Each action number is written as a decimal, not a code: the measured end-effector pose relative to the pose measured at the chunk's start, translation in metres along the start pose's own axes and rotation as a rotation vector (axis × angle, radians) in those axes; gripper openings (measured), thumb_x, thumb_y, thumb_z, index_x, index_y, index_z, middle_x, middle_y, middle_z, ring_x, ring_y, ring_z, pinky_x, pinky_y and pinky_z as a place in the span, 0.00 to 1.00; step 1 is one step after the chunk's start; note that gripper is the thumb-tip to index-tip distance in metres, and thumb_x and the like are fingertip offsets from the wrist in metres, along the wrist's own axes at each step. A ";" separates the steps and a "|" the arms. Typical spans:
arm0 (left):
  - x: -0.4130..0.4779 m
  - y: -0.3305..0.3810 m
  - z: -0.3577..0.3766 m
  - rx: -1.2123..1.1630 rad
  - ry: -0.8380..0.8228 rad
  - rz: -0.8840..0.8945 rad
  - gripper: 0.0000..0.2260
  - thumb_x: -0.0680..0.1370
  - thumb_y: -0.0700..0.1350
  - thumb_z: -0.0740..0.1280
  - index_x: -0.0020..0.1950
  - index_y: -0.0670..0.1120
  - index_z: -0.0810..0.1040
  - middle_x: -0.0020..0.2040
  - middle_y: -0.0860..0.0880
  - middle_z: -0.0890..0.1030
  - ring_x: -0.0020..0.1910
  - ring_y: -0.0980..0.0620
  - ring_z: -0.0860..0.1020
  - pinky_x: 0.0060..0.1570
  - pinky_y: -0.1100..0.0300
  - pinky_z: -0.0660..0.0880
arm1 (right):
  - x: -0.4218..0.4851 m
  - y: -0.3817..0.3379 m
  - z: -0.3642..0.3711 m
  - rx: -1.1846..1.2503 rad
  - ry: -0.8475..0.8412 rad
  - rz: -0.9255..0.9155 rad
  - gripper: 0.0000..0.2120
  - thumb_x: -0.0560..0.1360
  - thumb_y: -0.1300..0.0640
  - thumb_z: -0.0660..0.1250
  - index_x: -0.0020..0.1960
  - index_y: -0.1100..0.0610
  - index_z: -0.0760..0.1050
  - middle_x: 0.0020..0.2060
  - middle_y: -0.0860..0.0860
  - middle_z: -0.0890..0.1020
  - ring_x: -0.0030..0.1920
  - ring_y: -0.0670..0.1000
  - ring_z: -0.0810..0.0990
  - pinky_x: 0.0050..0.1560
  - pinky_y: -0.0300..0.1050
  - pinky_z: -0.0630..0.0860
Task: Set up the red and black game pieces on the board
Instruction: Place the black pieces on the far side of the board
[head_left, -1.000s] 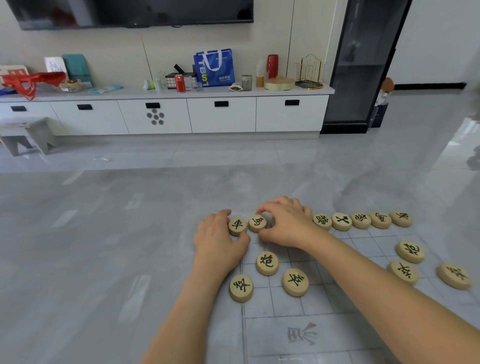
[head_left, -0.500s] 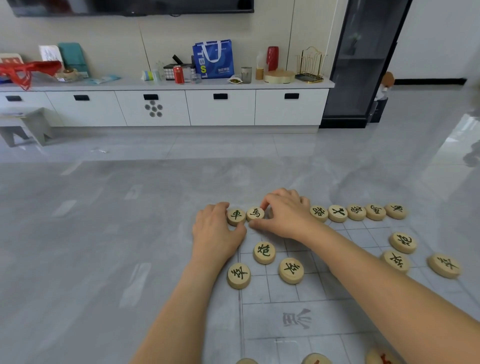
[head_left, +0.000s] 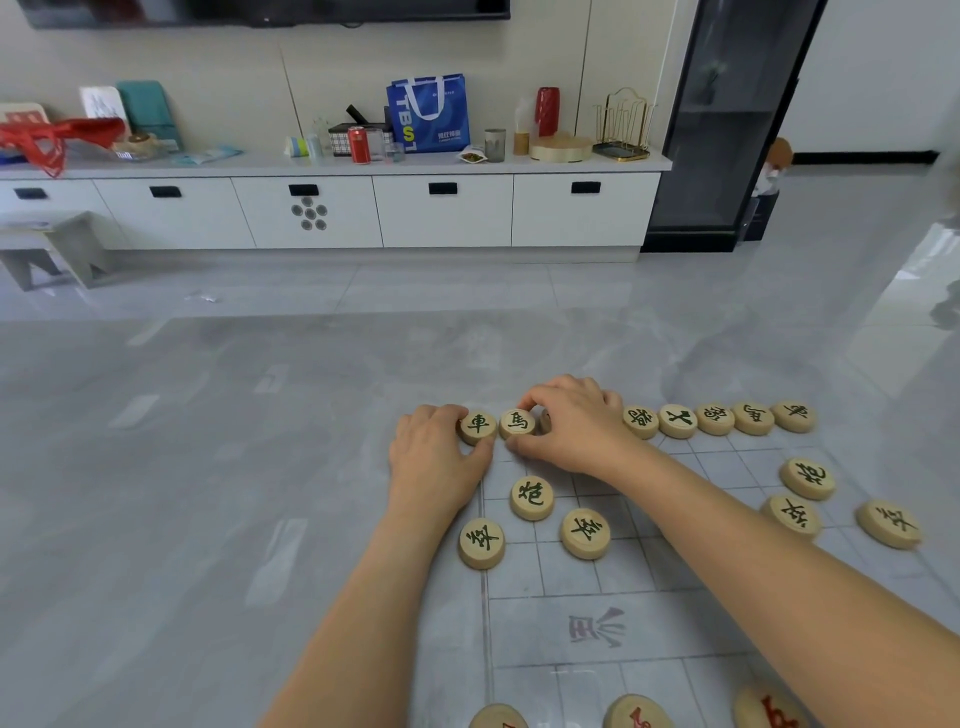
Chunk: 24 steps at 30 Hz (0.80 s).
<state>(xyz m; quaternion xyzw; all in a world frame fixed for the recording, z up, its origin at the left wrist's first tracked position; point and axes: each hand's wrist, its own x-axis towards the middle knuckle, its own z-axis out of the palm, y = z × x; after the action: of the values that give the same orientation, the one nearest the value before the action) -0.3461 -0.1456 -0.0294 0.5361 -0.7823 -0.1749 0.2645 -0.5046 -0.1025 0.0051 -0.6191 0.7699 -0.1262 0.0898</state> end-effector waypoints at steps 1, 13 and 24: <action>0.000 0.000 0.000 0.001 0.002 -0.003 0.19 0.74 0.54 0.67 0.63 0.48 0.75 0.57 0.47 0.76 0.58 0.46 0.70 0.55 0.57 0.67 | 0.000 0.000 0.000 -0.002 0.003 0.004 0.18 0.69 0.36 0.66 0.55 0.42 0.72 0.59 0.47 0.71 0.62 0.52 0.65 0.56 0.49 0.58; -0.002 0.004 -0.002 -0.026 0.003 -0.026 0.22 0.72 0.53 0.68 0.64 0.47 0.75 0.57 0.47 0.76 0.59 0.45 0.70 0.57 0.57 0.66 | 0.000 0.003 -0.001 0.008 0.007 0.018 0.22 0.67 0.34 0.67 0.56 0.44 0.71 0.57 0.47 0.71 0.61 0.52 0.66 0.56 0.49 0.59; 0.000 0.001 -0.002 -0.021 -0.011 -0.013 0.17 0.72 0.51 0.67 0.59 0.48 0.77 0.54 0.48 0.77 0.55 0.47 0.71 0.52 0.60 0.65 | 0.000 0.003 -0.001 0.023 -0.016 -0.010 0.22 0.68 0.37 0.67 0.60 0.40 0.70 0.61 0.47 0.70 0.64 0.53 0.64 0.56 0.49 0.57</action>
<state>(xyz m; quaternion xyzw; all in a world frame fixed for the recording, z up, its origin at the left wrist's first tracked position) -0.3463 -0.1454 -0.0273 0.5375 -0.7783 -0.1877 0.2648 -0.5081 -0.1018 0.0053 -0.6228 0.7646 -0.1307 0.1024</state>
